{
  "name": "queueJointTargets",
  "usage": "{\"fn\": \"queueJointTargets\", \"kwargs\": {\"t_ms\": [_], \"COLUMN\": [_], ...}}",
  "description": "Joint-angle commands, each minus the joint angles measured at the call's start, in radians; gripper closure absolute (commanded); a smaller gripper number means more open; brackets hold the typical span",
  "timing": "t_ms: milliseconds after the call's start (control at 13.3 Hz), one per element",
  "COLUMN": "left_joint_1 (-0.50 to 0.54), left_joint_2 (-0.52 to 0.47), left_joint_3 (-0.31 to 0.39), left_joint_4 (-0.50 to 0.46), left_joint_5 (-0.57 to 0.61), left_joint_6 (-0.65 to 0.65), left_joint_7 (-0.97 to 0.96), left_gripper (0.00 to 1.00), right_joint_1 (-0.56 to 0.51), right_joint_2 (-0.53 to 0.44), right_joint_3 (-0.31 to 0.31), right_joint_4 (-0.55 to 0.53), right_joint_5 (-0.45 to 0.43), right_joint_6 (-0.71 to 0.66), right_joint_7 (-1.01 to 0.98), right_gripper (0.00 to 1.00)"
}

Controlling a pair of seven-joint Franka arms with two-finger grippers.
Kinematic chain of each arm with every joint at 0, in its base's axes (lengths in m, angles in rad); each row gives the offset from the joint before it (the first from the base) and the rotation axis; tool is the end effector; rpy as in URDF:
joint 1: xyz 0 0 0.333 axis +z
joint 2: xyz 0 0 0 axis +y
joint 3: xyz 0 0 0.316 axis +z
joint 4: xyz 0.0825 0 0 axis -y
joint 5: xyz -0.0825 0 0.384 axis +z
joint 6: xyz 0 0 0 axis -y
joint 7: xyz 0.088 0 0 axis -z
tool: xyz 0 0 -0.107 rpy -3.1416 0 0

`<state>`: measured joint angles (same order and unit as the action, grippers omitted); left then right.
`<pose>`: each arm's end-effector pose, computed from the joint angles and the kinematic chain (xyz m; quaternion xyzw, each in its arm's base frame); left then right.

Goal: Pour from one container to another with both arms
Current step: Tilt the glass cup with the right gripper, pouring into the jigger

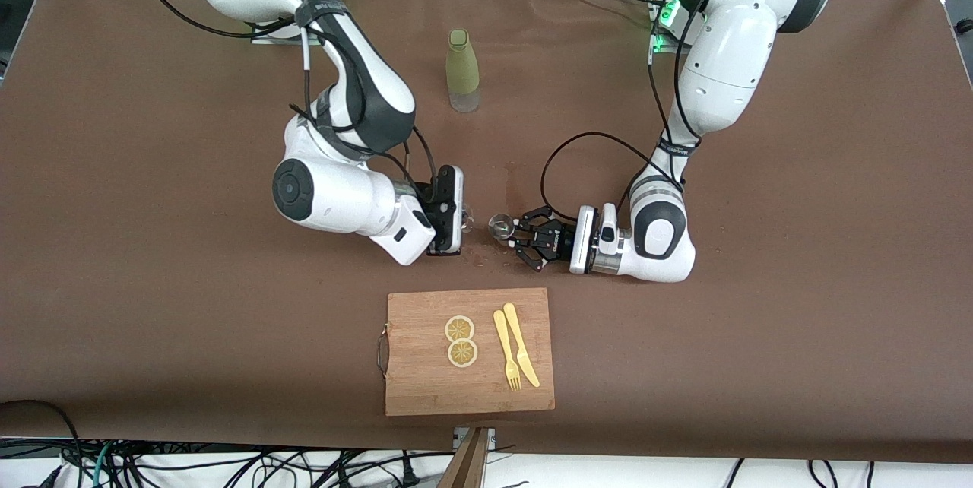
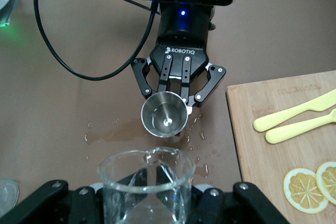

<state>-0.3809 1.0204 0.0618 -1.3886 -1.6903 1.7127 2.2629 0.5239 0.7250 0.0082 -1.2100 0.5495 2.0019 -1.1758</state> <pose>0.6369 -0.3187 0.1251 0.5131 -0.5250 0.4013 0.5478 0.6378 0.4101 0.3627 -0.7115 -0.6549 -0.1105 0.2296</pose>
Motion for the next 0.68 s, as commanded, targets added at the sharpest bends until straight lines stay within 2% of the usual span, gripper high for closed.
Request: {"fn": "queueJointTargets", "kwargs": {"t_ms": [0, 225, 601], "left_joint_1": [-0.016, -0.023, -0.032], "left_joint_2": [0.015, 0.015, 0.015], "left_joint_3": [-0.007, -0.01, -0.03], "left_joint_4": [0.029, 0.043, 0.046], "left_joint_5": [-0.051, -0.054, -0.065], "left_joint_6": [0.045, 0.062, 0.099], "left_joint_7": [0.006, 0.004, -0.003], "left_gripper": [1.0, 1.0, 1.0], "right_joint_1": [0.024, 0.042, 0.051], "right_joint_2": [-0.022, -0.026, -0.026], "right_joint_3": [-0.008, -0.008, -0.008], "right_joint_4": [-0.014, -0.014, -0.014], "right_joint_5": [-0.08, -0.14, -0.144], "right_joint_6": [0.006, 0.006, 0.006], "right_joint_7": [0.08, 0.123, 0.127], "right_gripper": [0.91, 0.91, 0.91]}}
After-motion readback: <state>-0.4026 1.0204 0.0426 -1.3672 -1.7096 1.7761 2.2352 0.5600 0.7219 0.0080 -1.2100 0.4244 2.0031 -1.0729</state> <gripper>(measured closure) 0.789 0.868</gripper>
